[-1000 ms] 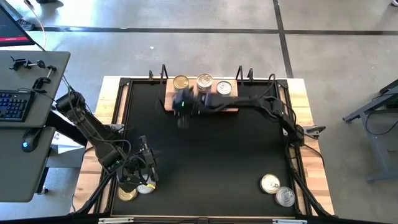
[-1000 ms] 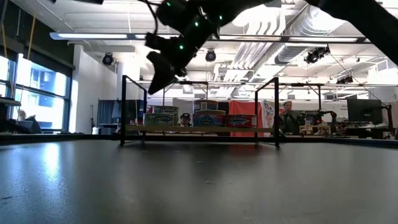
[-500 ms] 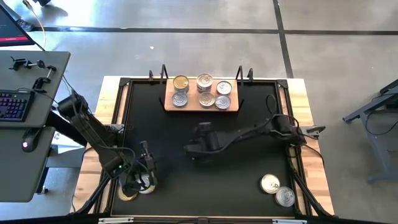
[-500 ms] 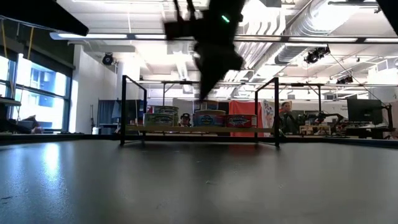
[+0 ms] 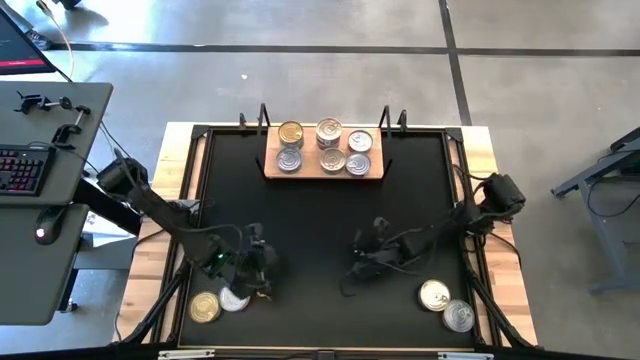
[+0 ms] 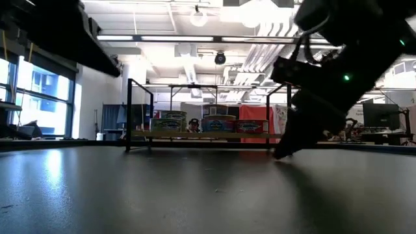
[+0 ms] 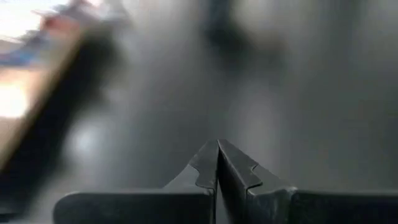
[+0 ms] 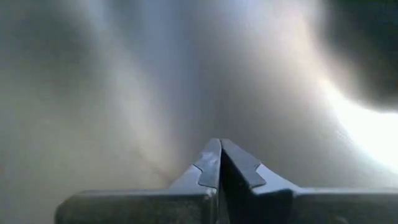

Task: Stack canned seafood by type on shelf
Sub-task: Stack the red tuna can on top of the red tuna can on the shelf

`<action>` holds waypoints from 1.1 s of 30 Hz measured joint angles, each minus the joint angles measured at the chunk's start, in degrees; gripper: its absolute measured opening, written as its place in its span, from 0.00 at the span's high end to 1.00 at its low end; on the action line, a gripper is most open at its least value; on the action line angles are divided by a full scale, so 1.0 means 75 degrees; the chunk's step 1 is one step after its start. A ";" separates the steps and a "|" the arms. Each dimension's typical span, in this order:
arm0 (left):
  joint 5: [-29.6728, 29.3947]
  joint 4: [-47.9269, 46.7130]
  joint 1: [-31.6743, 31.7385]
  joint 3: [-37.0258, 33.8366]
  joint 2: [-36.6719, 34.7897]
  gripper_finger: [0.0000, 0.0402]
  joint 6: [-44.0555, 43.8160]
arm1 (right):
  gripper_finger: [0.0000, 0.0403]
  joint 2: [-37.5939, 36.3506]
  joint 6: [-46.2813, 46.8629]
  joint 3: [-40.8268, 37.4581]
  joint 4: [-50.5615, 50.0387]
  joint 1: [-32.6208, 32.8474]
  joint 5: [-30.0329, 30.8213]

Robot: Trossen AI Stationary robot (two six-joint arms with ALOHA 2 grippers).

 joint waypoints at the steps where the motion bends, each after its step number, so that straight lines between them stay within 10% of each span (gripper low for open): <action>1: 0.0749 -0.0137 0.0119 0.0147 -0.0005 1.00 0.0134 | 1.00 -0.0005 -0.0032 -0.0267 0.0800 0.0031 0.0096; 8: 0.4574 -0.1569 -0.0074 0.0891 0.0065 1.00 -0.1735 | 1.00 0.0170 -0.0804 -0.1570 0.4370 0.0031 0.0303; 13: 0.5014 -0.2091 -0.0835 0.0608 0.0178 1.00 -0.4739 | 1.00 0.0184 -0.0882 -0.1797 0.4526 0.0031 0.1011; 18: 0.4833 -0.2029 -0.1260 0.0263 0.0657 1.00 -0.5265 | 1.00 0.0184 -0.1068 -0.1796 0.4604 0.0028 0.1492; 26: 0.1988 0.0851 0.0319 0.0083 0.1541 1.00 -0.1349 | 1.00 0.0184 -0.1339 -0.1769 0.4788 -0.0289 0.1496; 33: 0.2319 0.1868 0.1444 0.0234 0.1403 1.00 0.1441 | 1.00 0.0187 -0.1088 -0.1769 0.4890 -0.0429 0.1356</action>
